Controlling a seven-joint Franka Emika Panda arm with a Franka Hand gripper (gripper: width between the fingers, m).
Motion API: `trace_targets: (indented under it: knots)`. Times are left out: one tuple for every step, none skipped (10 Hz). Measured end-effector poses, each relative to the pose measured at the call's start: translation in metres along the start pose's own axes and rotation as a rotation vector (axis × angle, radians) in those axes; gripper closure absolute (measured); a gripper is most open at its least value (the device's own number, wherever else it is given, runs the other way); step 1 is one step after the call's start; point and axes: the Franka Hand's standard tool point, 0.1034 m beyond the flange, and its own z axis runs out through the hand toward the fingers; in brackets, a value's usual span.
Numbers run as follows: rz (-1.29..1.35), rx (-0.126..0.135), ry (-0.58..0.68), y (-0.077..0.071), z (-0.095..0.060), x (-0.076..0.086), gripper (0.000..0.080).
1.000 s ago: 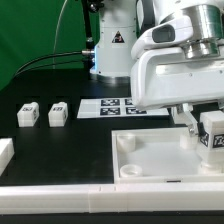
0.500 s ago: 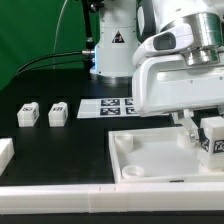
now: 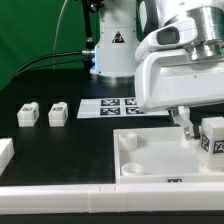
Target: Assemble one leg
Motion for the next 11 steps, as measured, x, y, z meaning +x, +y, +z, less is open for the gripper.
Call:
trace_targets:
  knots:
    - [0.0,0.0,0.003,0.0,0.0,0.002,0.018]
    - [0.0,-0.001,0.003,0.0,0.0,0.002,0.0156]
    - [0.0,-0.001,0.002,0.001,0.0,0.001,0.0156]
    - [0.0,-0.001,0.001,0.001,0.001,0.0,0.0151]
    - [-0.001,-0.001,0.002,0.001,0.0,0.001,0.0151]
    - [-0.001,-0.001,0.005,0.001,0.0,0.003,0.015]
    - [-0.003,-0.002,0.006,0.002,0.0,0.004,0.015]
    - [-0.003,-0.002,0.008,0.002,0.0,0.005,0.015]
    - [-0.005,0.011,-0.046,-0.001,0.0,0.005,0.015]
    - [-0.005,0.009,-0.041,0.002,-0.001,0.011,0.015]
    - [0.0,0.01,-0.062,0.004,0.0,0.011,0.015]
